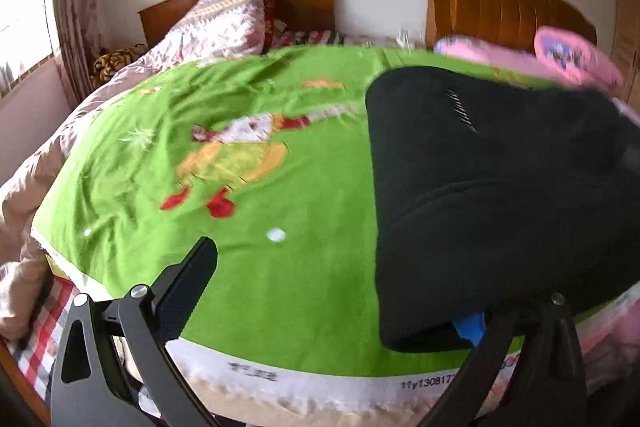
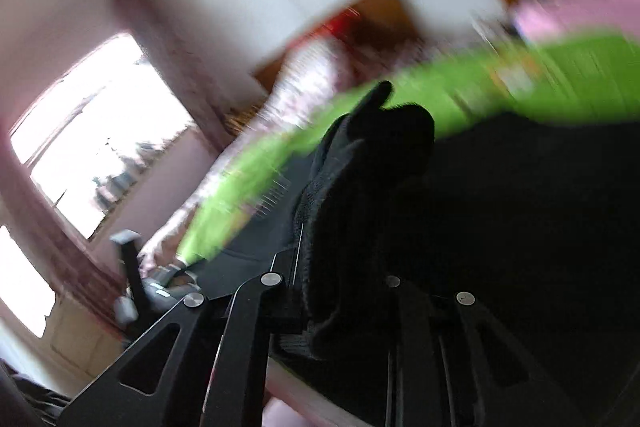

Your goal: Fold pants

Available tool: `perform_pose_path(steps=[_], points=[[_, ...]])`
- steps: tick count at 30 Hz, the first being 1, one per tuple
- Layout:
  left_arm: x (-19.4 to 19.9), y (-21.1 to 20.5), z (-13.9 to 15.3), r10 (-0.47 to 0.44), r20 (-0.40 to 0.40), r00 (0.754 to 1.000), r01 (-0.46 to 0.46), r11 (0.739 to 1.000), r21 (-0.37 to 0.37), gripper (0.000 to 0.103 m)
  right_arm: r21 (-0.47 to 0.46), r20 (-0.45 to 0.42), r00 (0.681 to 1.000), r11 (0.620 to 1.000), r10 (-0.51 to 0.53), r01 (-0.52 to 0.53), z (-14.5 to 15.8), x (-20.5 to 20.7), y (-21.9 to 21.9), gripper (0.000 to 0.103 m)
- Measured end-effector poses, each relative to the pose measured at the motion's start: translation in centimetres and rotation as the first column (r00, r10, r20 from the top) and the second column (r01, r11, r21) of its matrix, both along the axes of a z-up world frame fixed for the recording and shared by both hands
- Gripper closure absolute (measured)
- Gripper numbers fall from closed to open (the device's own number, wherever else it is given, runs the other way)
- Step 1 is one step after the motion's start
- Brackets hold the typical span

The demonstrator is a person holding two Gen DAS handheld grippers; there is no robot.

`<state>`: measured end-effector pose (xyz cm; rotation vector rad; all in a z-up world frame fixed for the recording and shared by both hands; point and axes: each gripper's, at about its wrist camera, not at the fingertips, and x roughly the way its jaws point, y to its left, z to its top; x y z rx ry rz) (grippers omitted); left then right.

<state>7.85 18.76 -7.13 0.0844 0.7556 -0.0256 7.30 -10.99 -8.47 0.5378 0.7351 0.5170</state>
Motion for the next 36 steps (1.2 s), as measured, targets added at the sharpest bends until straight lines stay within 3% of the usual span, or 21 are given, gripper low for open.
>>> perform_pose_path(steps=[2,9,12,18,21,25,28,30,33,36], points=[[-0.1,-0.2,-0.3,0.021,0.001,1.0,-0.021,1.0,-0.009,0.001,0.097,-0.019,1.0,0.995,0.001,0.001,-1.7,0.0,-1.7,0.08],[0.1,0.6,-0.5,0.055,-0.03,0.998,-0.056,0.996,-0.062,0.001,0.055,0.058,0.998,0.998,0.021,-0.024,0.8,0.5,-1.1,0.08],[-0.1,0.1,-0.3,0.054,-0.028,0.998,-0.056,0.997,-0.045,0.001,0.058,0.081,0.997,0.998,0.002,-0.007,1.0,0.4,-1.1,0.08],[-0.3,-0.5,-0.2,0.038,-0.015,0.999,-0.038,0.999,0.0,0.001,0.051,-0.016,1.0,0.998,-0.024,0.025,-2.3,0.3,-1.7,0.08],[-0.3,-0.6,0.0,0.026,-0.034,0.999,-0.026,1.0,0.009,0.001,0.013,-0.022,0.999,0.999,-0.031,0.032,-1.7,0.0,-2.0,0.077],[-1.5,-1.0,1.1,-0.072,-0.097,0.993,0.08,0.993,0.083,0.002,-0.069,-0.012,0.998,0.996,-0.06,0.059,-0.9,-1.5,-2.9,0.062],[-3.6,-1.3,2.7,-0.184,-0.091,0.979,0.194,0.974,0.12,0.002,-0.153,0.042,0.993,0.981,-0.111,0.117,0.3,-3.0,-3.7,0.061],[-4.8,-1.0,5.3,-0.225,-0.028,0.974,0.226,0.972,0.058,0.002,-0.213,0.107,0.987,0.967,-0.116,0.137,1.8,-3.4,-3.2,0.061],[-4.3,-0.8,8.6,-0.207,0.083,0.975,0.213,0.975,-0.07,0.002,-0.267,0.191,0.98,0.957,-0.061,0.112,4.0,-2.8,-1.1,0.061],[-1.4,-2.8,8.7,-0.196,0.087,0.977,0.207,0.969,-0.137,0.002,-0.352,0.216,0.976,0.935,0.029,0.05,4.8,-1.6,2.5,0.061]])
